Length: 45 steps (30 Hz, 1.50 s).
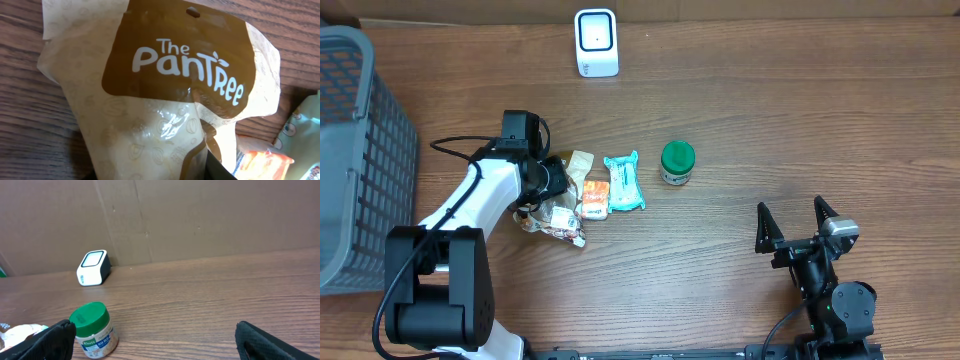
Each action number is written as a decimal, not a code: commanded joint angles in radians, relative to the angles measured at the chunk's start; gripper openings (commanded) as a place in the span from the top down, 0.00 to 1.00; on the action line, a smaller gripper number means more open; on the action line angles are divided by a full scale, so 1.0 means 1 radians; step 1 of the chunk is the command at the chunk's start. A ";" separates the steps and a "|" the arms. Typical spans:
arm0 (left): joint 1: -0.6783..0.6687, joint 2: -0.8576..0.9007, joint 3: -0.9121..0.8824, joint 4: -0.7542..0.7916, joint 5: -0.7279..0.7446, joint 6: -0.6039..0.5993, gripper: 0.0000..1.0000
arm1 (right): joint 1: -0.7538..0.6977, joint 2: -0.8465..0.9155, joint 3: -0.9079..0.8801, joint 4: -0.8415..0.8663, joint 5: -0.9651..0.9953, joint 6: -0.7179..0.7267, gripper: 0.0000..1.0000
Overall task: Scan the item barcode
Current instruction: 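Lower the Pantree bag beside the orange box on the table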
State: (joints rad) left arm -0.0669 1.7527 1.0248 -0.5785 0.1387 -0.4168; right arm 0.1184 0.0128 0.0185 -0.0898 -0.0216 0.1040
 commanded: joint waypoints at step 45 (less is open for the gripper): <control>-0.006 -0.169 0.119 -0.341 -0.015 0.179 0.96 | -0.001 -0.009 -0.010 0.006 0.002 0.001 0.00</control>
State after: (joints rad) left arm -0.0669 1.5822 1.1694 -0.9260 0.0994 -0.3099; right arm 0.1184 0.0128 0.0185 -0.0895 -0.0216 0.1043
